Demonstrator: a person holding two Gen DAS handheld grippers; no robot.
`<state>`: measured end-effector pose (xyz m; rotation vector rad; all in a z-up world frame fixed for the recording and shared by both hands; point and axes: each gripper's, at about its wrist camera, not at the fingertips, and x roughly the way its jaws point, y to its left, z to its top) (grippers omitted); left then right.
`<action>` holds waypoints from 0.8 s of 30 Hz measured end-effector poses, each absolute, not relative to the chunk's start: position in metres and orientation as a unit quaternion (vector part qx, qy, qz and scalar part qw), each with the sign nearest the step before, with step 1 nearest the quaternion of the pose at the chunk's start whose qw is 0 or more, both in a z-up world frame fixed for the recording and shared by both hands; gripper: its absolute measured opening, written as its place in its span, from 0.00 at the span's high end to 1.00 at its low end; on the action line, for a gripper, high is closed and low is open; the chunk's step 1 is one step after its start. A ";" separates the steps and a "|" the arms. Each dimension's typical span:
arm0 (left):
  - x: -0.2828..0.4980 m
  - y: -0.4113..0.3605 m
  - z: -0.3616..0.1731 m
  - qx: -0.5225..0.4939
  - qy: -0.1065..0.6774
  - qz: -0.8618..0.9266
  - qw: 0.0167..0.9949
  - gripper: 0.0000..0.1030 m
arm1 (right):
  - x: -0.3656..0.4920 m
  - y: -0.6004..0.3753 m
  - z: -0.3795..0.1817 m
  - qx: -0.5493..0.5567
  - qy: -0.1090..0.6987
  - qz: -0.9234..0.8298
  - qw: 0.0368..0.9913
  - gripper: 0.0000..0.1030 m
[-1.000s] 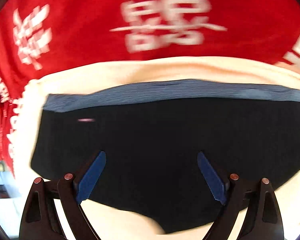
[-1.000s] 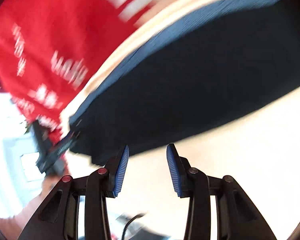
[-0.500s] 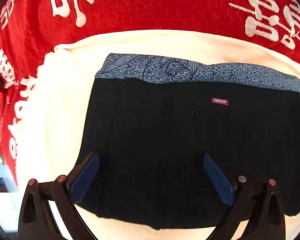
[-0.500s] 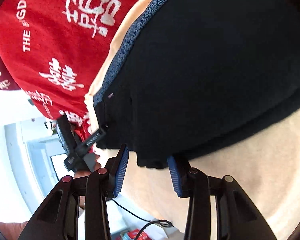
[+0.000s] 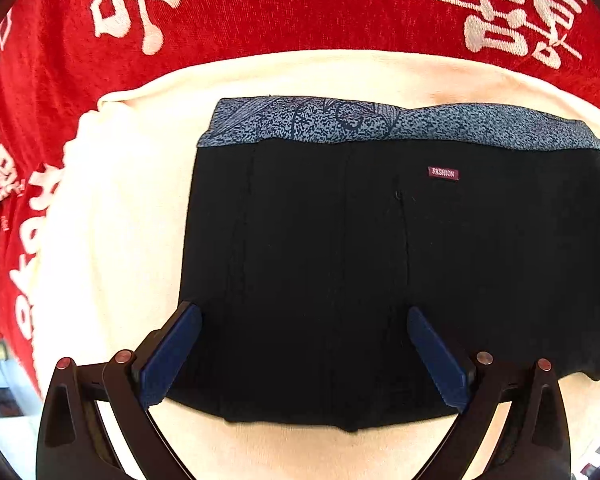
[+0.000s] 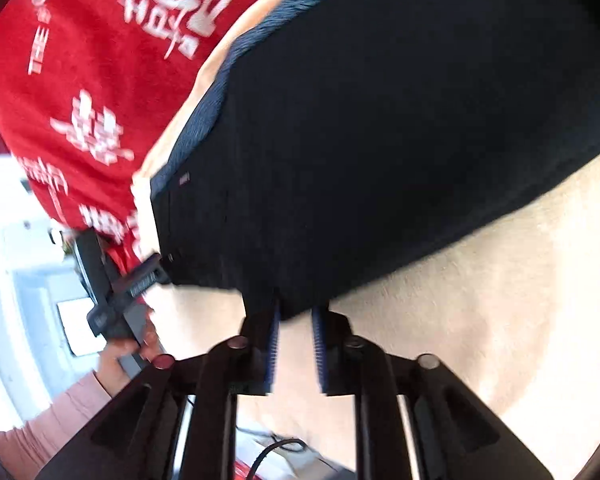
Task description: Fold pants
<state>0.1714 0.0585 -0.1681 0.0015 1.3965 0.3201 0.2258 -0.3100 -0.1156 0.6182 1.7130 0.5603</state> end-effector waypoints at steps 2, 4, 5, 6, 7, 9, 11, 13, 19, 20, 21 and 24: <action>0.173 0.041 -0.154 -0.003 0.638 0.136 0.758 0.00 | 0.230 -0.321 -0.093 0.218 0.731 0.252 0.595 0.74; 0.175 0.018 -0.141 -0.015 0.629 0.114 0.769 0.00 | 0.242 -0.333 -0.072 0.168 0.713 0.250 0.633 0.72; 0.178 0.000 -0.135 -0.023 0.624 0.095 0.776 0.00 | 0.253 -0.341 -0.062 0.137 0.700 0.239 0.659 0.71; 0.182 -0.019 -0.131 -0.031 0.618 0.077 0.782 0.00 | 0.262 -0.348 -0.057 0.117 0.691 0.230 0.676 0.71; 0.189 -0.041 -0.129 -0.045 0.613 0.053 0.787 0.00 | 0.274 -0.353 -0.056 0.098 0.684 0.220 0.689 0.71; 0.202 -0.076 -0.134 -0.061 0.609 0.022 0.790 0.00 | 0.296 -0.367 -0.065 0.071 0.679 0.196 0.704 0.71; 0.215 -0.112 -0.153 -0.056 0.619 0.012 0.783 0.00 | 0.304 -0.373 -0.085 0.035 0.694 0.176 0.697 0.72; 0.212 -0.141 -0.171 -0.031 0.639 0.027 0.768 0.00 | 0.298 -0.383 -0.093 0.045 0.693 0.183 0.696 0.72; 0.212 -0.129 -0.164 -0.081 0.651 0.044 0.754 0.00 | 0.294 -0.395 -0.072 0.089 0.696 0.195 0.685 0.72; 0.223 -0.133 -0.154 -0.071 0.639 0.045 0.765 0.00 | 0.303 -0.392 -0.066 0.089 0.684 0.206 0.694 0.72; 0.234 -0.137 -0.147 -0.069 0.627 0.043 0.775 0.00 | 0.318 -0.385 -0.064 0.082 0.674 0.218 0.701 0.72; 0.282 -0.155 -0.137 -0.067 0.598 0.048 0.797 0.00 | 0.357 -0.368 -0.075 0.080 0.668 0.226 0.704 0.72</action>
